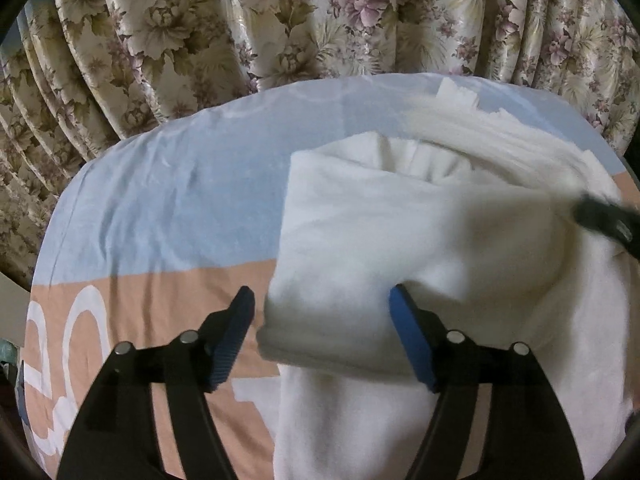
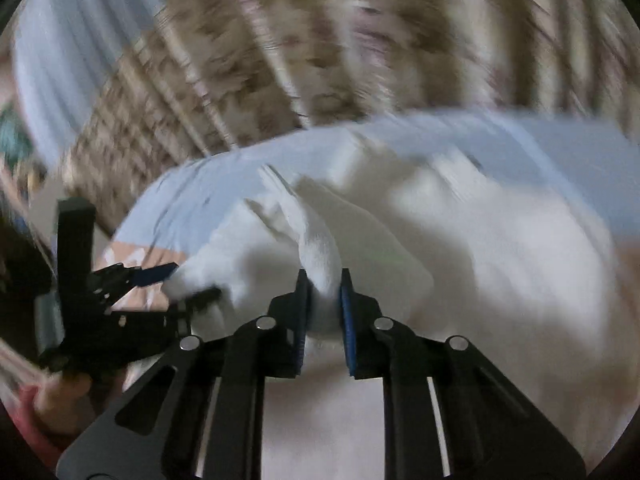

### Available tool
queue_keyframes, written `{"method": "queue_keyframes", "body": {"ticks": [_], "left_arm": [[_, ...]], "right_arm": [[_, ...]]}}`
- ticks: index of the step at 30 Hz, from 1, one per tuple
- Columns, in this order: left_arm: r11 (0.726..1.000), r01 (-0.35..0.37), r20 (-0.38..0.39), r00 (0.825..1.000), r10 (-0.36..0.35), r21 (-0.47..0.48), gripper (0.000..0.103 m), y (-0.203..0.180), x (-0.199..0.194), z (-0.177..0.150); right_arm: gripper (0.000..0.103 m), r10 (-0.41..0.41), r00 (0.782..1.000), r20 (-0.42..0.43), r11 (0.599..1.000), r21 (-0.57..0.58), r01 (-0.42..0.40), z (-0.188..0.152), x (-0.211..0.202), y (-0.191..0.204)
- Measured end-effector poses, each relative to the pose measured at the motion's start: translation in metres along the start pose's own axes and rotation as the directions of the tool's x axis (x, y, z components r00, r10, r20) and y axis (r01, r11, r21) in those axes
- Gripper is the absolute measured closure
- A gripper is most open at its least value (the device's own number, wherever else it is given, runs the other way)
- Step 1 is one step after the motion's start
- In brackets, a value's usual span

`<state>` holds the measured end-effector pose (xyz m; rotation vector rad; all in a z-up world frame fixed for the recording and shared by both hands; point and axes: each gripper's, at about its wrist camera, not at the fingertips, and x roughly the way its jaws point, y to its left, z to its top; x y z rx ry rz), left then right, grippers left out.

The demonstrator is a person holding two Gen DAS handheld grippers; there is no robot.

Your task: Fold small clothes

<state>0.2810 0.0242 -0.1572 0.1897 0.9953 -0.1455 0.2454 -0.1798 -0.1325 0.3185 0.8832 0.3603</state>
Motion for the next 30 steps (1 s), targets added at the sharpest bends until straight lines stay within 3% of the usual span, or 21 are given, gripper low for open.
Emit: {"method": "queue_keyframes", "body": {"ticks": [2,4,7,13,15,17,20,22,24,26,28,30], "left_arm": [[1.000,0.015,-0.004,1.000,-0.015,-0.020,0.031,0.002,0.001,-0.001],[0.999,0.021,-0.007,1.000,-0.021,-0.028,0.031,0.003,0.001,0.000],[1.000,0.003,-0.004,1.000,-0.003,-0.011,0.031,-0.001,-0.001,0.002],[1.000,-0.007,-0.011,1.000,0.007,0.004,0.031,-0.005,-0.001,0.002],[1.000,-0.008,-0.010,1.000,0.008,0.008,0.031,-0.005,-0.001,0.002],[1.000,-0.007,-0.013,1.000,0.007,0.003,0.031,-0.006,-0.001,0.002],[1.000,-0.007,-0.014,1.000,0.007,0.003,0.030,-0.006,-0.001,0.002],[1.000,-0.010,-0.016,1.000,0.010,0.006,0.030,-0.007,-0.001,0.002],[1.000,-0.013,-0.017,1.000,0.013,0.012,0.030,-0.007,-0.001,0.003],[1.000,-0.015,-0.015,1.000,0.015,0.017,0.030,-0.008,-0.002,0.003],[1.000,-0.011,-0.013,1.000,0.011,0.013,0.030,-0.006,-0.002,0.003],[1.000,0.010,-0.014,1.000,-0.010,-0.008,0.030,-0.003,-0.003,0.005]], "right_arm": [[0.086,-0.012,0.999,-0.037,0.999,0.044,0.013,-0.023,-0.009,-0.016],[0.073,-0.055,0.996,-0.075,0.998,0.037,0.057,-0.045,-0.020,-0.024],[0.070,-0.071,0.994,-0.079,0.996,0.054,0.075,-0.048,-0.035,-0.029],[0.052,-0.143,0.989,0.027,0.989,0.043,0.142,-0.006,-0.049,-0.035],[0.042,-0.171,0.985,-0.003,0.984,0.051,0.171,0.009,-0.037,-0.042],[0.043,-0.166,0.985,-0.040,0.983,0.068,0.169,0.023,-0.018,-0.053],[0.048,-0.123,0.989,-0.079,0.988,0.079,0.130,0.035,0.009,-0.059],[0.091,-0.097,0.987,-0.126,0.990,0.090,0.109,0.040,0.030,-0.062],[0.095,-0.109,0.991,-0.072,0.993,0.041,0.112,0.046,0.029,-0.053],[0.095,-0.163,0.986,0.041,0.986,-0.038,0.165,0.047,0.009,-0.039],[0.095,-0.218,0.961,0.170,0.970,-0.068,0.232,0.045,-0.021,-0.033],[0.095,-0.272,0.933,0.236,0.955,-0.051,0.291,0.036,-0.044,-0.039]]}}
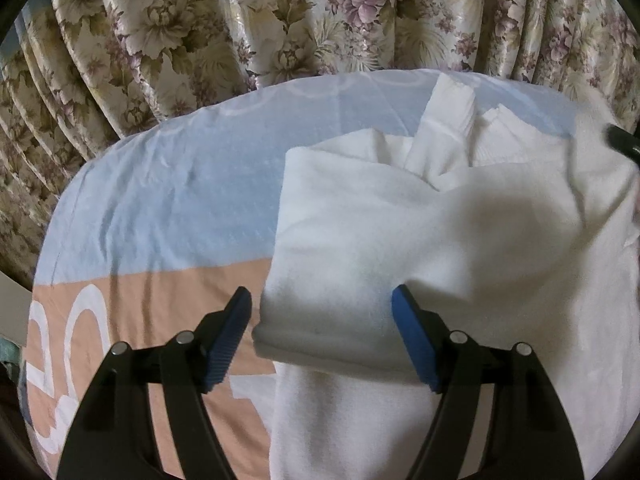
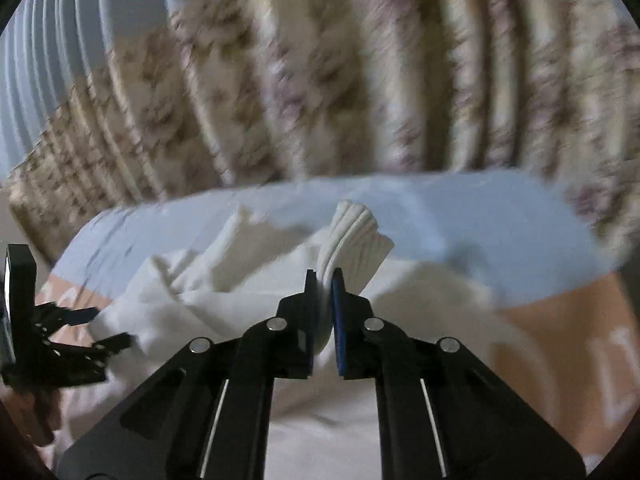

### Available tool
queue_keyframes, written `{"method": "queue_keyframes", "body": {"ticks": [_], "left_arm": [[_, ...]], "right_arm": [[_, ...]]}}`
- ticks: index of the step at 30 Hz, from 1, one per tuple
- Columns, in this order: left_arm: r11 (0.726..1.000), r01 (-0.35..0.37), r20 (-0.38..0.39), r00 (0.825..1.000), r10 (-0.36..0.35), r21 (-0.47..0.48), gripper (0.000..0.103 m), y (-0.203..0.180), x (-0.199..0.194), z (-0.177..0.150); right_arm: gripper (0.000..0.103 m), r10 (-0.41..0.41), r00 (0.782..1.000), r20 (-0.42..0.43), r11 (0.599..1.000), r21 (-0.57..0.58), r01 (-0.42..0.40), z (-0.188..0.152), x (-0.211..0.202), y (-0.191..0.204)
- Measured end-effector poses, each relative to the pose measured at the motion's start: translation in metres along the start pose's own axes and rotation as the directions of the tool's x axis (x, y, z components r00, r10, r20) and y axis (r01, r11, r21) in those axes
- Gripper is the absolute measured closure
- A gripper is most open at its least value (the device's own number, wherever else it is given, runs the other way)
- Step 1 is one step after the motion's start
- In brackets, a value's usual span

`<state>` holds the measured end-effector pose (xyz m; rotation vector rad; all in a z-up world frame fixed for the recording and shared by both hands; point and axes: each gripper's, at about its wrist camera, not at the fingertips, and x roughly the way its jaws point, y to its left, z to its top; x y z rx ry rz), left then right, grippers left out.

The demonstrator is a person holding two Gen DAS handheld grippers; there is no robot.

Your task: Fold small clothes

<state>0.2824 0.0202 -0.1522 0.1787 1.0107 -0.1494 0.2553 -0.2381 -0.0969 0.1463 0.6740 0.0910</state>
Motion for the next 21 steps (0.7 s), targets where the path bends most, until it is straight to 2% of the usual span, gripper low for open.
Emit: {"method": "queue_keyframes", "body": {"ticks": [2,3,5,8,9,11,14,15,16,17,19,21], "left_arm": [[0.999,0.031,0.011,0.999,-0.031,-0.018,0.029,0.003,-0.005,0.002],[0.999,0.040,0.021,0.999,-0.040,-0.028,0.029,0.005,-0.009,0.005],[0.998,0.049,0.036,0.998,-0.048,-0.037,0.024,0.006,-0.014,0.011],[0.997,0.067,0.043,0.997,-0.066,-0.039,0.023,0.007,-0.013,0.027],[0.997,0.076,0.034,0.997,-0.075,-0.029,0.023,0.004,-0.009,0.034],[0.996,0.087,0.016,0.996,-0.086,-0.012,0.023,0.000,-0.001,0.043],[0.994,0.105,-0.009,0.994,-0.105,0.014,0.024,-0.010,0.013,0.052],[0.993,0.118,-0.021,0.993,-0.118,0.028,0.028,-0.014,0.019,0.053],[0.992,0.122,-0.035,0.992,-0.120,0.039,0.041,-0.017,0.025,0.054],[0.992,0.119,-0.047,0.992,-0.117,0.045,0.046,-0.019,0.031,0.054],[0.991,0.123,-0.045,0.992,-0.121,0.047,0.049,-0.021,0.036,0.054],[0.990,0.136,-0.031,0.990,-0.135,0.041,0.057,-0.020,0.035,0.054]], "right_arm": [[0.095,-0.054,0.999,0.001,0.998,0.021,0.054,-0.016,-0.016,-0.019],[0.095,-0.067,0.997,-0.040,0.997,0.025,0.068,-0.025,-0.017,-0.027],[0.095,-0.055,0.993,-0.103,0.997,0.054,0.061,-0.042,-0.016,-0.040],[0.093,-0.020,0.986,-0.166,0.994,0.104,0.038,-0.064,-0.021,-0.050],[0.088,-0.010,0.983,-0.185,0.993,0.112,0.031,-0.070,-0.022,-0.051],[0.086,0.003,0.979,-0.205,0.991,0.128,0.024,-0.078,-0.026,-0.048],[0.080,0.000,0.982,-0.190,0.988,0.154,0.030,-0.079,-0.037,-0.049],[0.074,-0.011,0.984,-0.177,0.986,0.162,0.040,-0.079,-0.042,-0.052],[0.068,-0.027,0.987,-0.161,0.984,0.172,0.055,-0.077,-0.048,-0.057],[0.067,-0.041,0.987,-0.157,0.982,0.176,0.069,-0.075,-0.051,-0.061],[0.067,-0.067,0.985,-0.157,0.979,0.178,0.095,-0.070,-0.051,-0.070],[0.065,-0.077,0.982,-0.170,0.975,0.191,0.110,-0.065,-0.046,-0.080]]}}
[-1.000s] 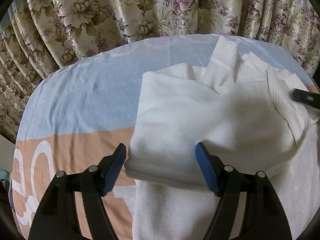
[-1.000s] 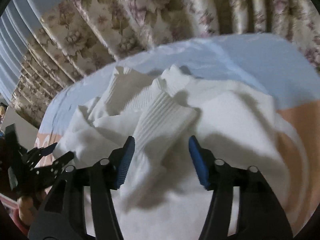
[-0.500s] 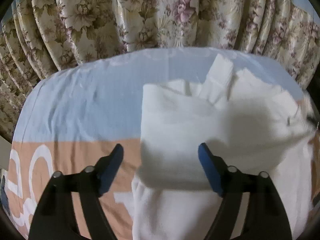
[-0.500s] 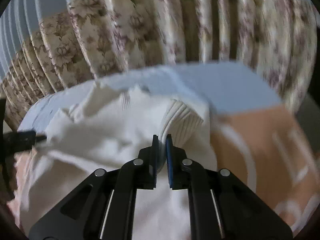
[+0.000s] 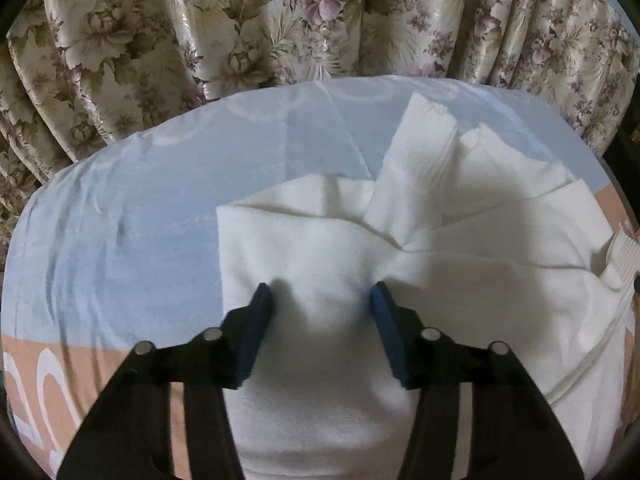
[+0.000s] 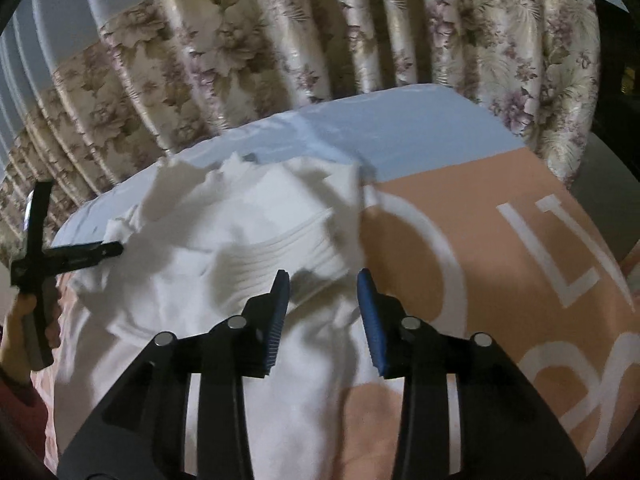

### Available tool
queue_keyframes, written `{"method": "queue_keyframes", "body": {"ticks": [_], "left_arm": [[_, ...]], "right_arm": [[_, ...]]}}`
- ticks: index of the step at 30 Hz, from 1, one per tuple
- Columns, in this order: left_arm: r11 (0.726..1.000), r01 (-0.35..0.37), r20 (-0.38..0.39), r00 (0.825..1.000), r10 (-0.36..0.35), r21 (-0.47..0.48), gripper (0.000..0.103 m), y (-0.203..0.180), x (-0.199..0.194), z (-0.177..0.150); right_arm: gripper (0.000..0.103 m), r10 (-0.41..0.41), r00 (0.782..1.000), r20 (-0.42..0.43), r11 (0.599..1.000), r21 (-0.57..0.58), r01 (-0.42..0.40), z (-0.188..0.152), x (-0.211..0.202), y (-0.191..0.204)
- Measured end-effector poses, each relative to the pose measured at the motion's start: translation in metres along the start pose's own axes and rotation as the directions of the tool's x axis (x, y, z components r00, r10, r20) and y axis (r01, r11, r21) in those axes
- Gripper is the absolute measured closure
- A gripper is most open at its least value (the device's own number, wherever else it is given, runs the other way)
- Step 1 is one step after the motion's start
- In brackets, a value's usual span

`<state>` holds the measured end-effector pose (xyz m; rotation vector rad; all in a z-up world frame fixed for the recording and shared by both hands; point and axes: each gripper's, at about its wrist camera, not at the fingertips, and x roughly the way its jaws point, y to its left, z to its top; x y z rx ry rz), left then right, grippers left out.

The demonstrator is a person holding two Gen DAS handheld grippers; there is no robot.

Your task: Fold small clothes

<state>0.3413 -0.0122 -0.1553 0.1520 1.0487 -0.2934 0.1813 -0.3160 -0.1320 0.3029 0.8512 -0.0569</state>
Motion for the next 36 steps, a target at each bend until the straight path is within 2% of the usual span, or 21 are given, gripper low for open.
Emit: {"method": "queue_keyframes", "body": {"ticks": [2,3,4,6,7,9,11,15,17,19,20,21,22,23,26,28,33,36], "left_arm": [[1.000,0.005,0.015,1.000,-0.005,-0.010,0.070,0.001,-0.003,-0.001],[1.000,0.007,0.025,1.000,-0.006,-0.019,0.073,0.002,-0.005,-0.002],[1.000,0.009,0.035,0.999,-0.008,-0.029,0.082,0.003,-0.007,-0.002],[0.999,0.013,0.063,0.998,-0.011,-0.045,0.088,0.006,-0.015,-0.003],[0.999,0.010,0.075,0.997,-0.006,-0.048,0.091,0.008,-0.018,-0.004],[0.998,-0.007,0.099,0.995,0.014,-0.062,0.093,0.013,-0.024,-0.005],[0.995,-0.016,0.122,0.992,0.028,-0.097,0.094,0.023,-0.029,-0.006],[0.982,-0.013,0.166,0.985,0.045,-0.188,0.094,0.050,-0.037,-0.007],[0.975,0.007,0.166,0.986,0.030,-0.223,0.094,0.060,-0.036,-0.005],[0.967,0.049,0.153,0.988,-0.011,-0.251,0.087,0.067,-0.032,-0.004],[0.965,0.057,0.147,0.989,-0.019,-0.256,0.072,0.069,-0.031,-0.004],[0.964,0.048,0.150,0.989,-0.008,-0.260,0.064,0.070,-0.033,-0.006],[0.964,0.032,0.157,0.988,0.010,-0.264,0.047,0.071,-0.037,-0.008],[0.964,0.027,0.163,0.986,0.017,-0.265,0.041,0.072,-0.040,-0.011],[0.963,0.038,0.165,0.986,0.007,-0.268,0.041,0.075,-0.048,-0.019],[0.970,0.022,0.136,0.991,0.011,-0.242,0.041,0.073,-0.046,-0.025],[0.986,-0.094,0.047,0.994,0.101,-0.138,0.041,0.057,-0.025,-0.039],[0.985,-0.134,0.038,0.990,0.139,-0.107,0.040,0.054,-0.021,-0.044]], "right_arm": [[0.063,0.011,1.000,-0.022,1.000,0.014,-0.011,0.007,0.008,-0.004],[0.063,0.013,1.000,-0.026,1.000,0.013,-0.012,0.012,0.012,-0.004],[0.072,0.011,1.000,-0.019,1.000,0.003,-0.011,0.014,0.012,-0.002],[0.093,0.008,1.000,-0.006,0.998,-0.062,-0.008,0.017,0.012,0.010],[0.095,-0.005,1.000,-0.009,0.995,-0.101,0.004,0.020,0.015,0.016],[0.096,-0.022,1.000,-0.011,0.986,-0.169,0.020,0.020,0.018,0.028],[0.096,-0.016,0.999,0.029,0.978,-0.207,0.022,0.023,0.015,0.037],[0.097,0.006,0.992,0.129,0.976,-0.218,0.022,0.038,0.007,0.046],[0.097,0.009,0.986,0.166,0.976,-0.215,0.028,0.048,0.008,0.048],[0.097,-0.009,0.983,0.185,0.974,-0.219,0.050,0.053,0.011,0.047],[0.097,-0.022,0.983,0.181,0.973,-0.221,0.062,0.055,0.014,0.045],[0.097,-0.036,0.986,0.163,0.974,-0.214,0.071,0.056,0.021,0.041],[0.097,-0.043,0.988,0.145,0.977,-0.201,0.072,0.056,0.028,0.036],[0.097,-0.046,0.991,0.124,0.980,-0.185,0.069,0.055,0.034,0.031],[0.097,-0.071,0.995,0.074,0.983,-0.165,0.083,0.051,0.052,0.020],[0.096,-0.080,0.994,0.071,0.981,-0.168,0.091,0.047,0.056,0.019],[0.095,-0.123,0.991,0.047,0.967,-0.217,0.131,0.043,0.061,0.022],[0.095,-0.148,0.987,0.056,0.952,-0.263,0.157,0.039,0.049,0.031]]}}
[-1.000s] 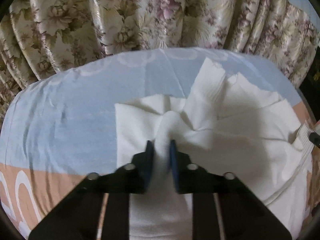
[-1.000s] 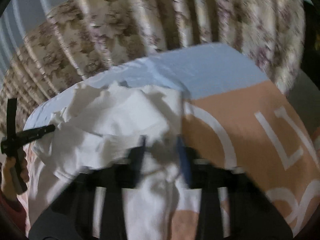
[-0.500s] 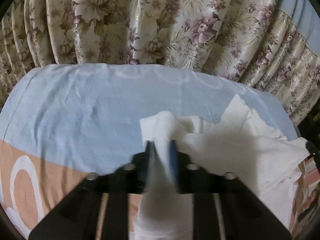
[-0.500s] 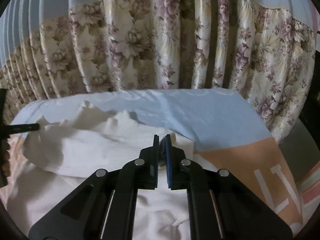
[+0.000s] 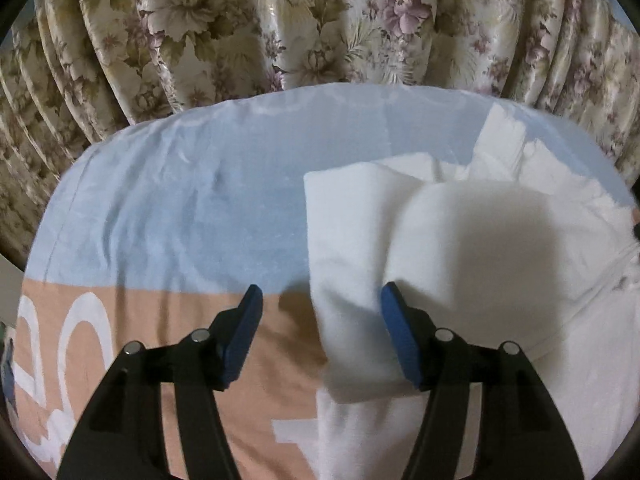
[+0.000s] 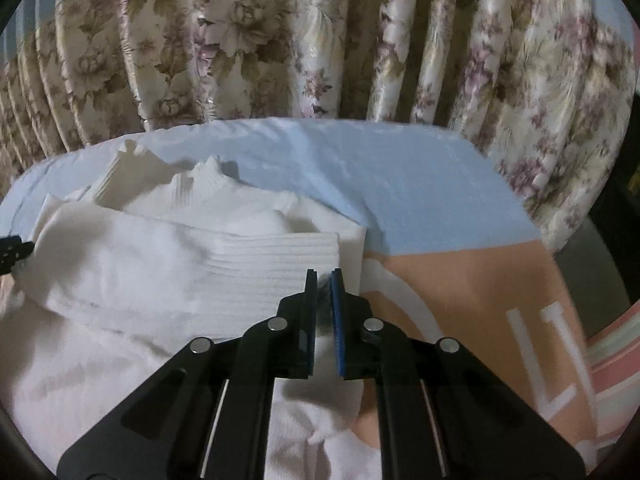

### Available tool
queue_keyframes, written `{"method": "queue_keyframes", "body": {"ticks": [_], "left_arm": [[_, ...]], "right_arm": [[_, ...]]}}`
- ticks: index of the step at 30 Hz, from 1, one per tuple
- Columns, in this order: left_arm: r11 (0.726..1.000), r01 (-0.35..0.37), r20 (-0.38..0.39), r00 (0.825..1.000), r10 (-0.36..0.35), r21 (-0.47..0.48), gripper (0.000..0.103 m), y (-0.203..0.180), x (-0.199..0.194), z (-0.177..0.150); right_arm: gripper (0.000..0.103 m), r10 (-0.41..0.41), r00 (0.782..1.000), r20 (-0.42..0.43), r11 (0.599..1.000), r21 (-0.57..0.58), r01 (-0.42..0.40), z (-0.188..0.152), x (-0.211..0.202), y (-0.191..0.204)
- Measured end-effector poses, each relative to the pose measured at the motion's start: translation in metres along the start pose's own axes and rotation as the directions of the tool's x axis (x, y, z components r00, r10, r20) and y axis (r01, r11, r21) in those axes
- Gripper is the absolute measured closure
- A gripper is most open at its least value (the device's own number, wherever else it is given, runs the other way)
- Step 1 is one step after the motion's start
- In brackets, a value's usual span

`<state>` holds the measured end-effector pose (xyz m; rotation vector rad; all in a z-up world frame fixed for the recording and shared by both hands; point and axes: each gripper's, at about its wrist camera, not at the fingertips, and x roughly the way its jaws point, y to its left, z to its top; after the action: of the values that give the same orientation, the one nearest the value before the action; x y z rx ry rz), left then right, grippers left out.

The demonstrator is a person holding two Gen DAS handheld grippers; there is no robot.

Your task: Fold small clothes

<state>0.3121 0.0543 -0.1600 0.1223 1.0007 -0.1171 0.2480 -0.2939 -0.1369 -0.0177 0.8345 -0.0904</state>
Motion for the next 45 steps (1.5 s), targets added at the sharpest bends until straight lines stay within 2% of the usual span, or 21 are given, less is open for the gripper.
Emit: {"method": "queue_keyframes", "body": {"ticks": [2,4,6,8,11,14,15,16,17,18,19,24,27,31,37,42,45], "left_arm": [[1.000,0.000,0.001,1.000,0.000,0.003,0.041,0.002,-0.004,-0.002],[1.000,-0.005,0.004,1.000,0.005,0.018,0.041,0.005,-0.009,-0.005],[1.000,-0.001,0.010,1.000,0.001,0.031,0.039,0.006,-0.016,-0.009],[1.000,0.013,0.015,1.000,-0.013,0.028,0.028,0.007,-0.022,-0.012],[0.999,0.038,0.015,0.999,-0.038,0.026,0.023,0.004,-0.031,-0.021],[0.999,0.017,-0.001,1.000,-0.017,0.036,0.022,-0.002,-0.037,-0.030],[0.999,0.013,-0.005,1.000,-0.013,0.036,0.022,-0.004,-0.041,-0.036],[0.999,0.018,-0.009,1.000,-0.017,0.033,0.022,-0.005,-0.045,-0.040],[0.999,0.028,-0.012,1.000,-0.028,0.027,0.022,-0.007,-0.052,-0.047],[0.999,0.033,-0.013,0.999,-0.033,0.021,0.021,-0.008,-0.058,-0.051],[0.999,0.036,-0.012,0.999,-0.036,0.016,0.018,-0.009,-0.064,-0.057],[1.000,0.016,-0.009,1.000,-0.016,0.009,0.012,-0.022,-0.095,-0.090],[1.000,0.014,-0.022,1.000,-0.014,-0.004,0.011,-0.030,-0.111,-0.111],[0.999,0.027,-0.019,0.999,-0.027,-0.025,0.011,-0.036,-0.131,-0.138],[0.996,0.037,-0.019,0.999,-0.039,-0.082,0.011,-0.035,-0.148,-0.170],[0.994,0.052,-0.023,0.998,-0.055,-0.093,0.011,-0.036,-0.160,-0.188],[0.993,0.059,-0.040,0.997,-0.064,-0.098,0.011,-0.034,-0.165,-0.197]], "right_arm": [[0.094,-0.011,1.000,0.013,1.000,-0.018,0.011,0.000,-0.010,0.004],[0.084,-0.008,1.000,0.021,1.000,-0.023,0.009,0.000,-0.017,0.006],[0.080,0.025,0.999,0.020,1.000,-0.020,-0.025,0.000,-0.019,0.010],[0.079,0.063,0.998,-0.017,0.998,-0.025,-0.064,-0.001,-0.009,0.017],[0.076,0.098,0.991,-0.091,0.995,-0.017,-0.100,-0.006,0.012,0.024],[0.074,0.112,0.990,-0.086,0.994,0.009,-0.112,-0.006,0.006,0.024],[0.066,0.136,0.988,-0.072,0.991,0.024,-0.135,-0.005,-0.002,0.024],[0.048,0.171,0.984,-0.043,0.985,0.038,-0.169,-0.005,-0.015,0.023],[0.039,0.187,0.982,-0.021,0.982,0.039,-0.186,-0.006,-0.026,0.025],[0.025,0.192,0.981,-0.005,0.981,0.036,-0.192,-0.008,-0.037,0.026],[0.020,0.203,0.979,0.013,0.979,0.031,-0.203,-0.012,-0.051,0.028],[0.011,0.263,0.964,-0.047,0.964,0.044,-0.261,-0.043,-0.084,0.038],[0.003,0.256,0.964,-0.073,0.966,0.044,-0.254,-0.064,-0.101,0.045],[0.003,0.223,0.971,-0.088,0.975,0.032,-0.221,-0.095,-0.128,0.052],[0.003,0.150,0.983,-0.110,0.989,0.029,-0.148,-0.123,-0.150,0.056],[0.003,0.154,0.974,-0.169,0.988,0.034,-0.151,-0.139,-0.152,0.061],[0.003,0.202,0.965,-0.167,0.979,0.041,-0.198,-0.148,-0.160,0.063]]}}
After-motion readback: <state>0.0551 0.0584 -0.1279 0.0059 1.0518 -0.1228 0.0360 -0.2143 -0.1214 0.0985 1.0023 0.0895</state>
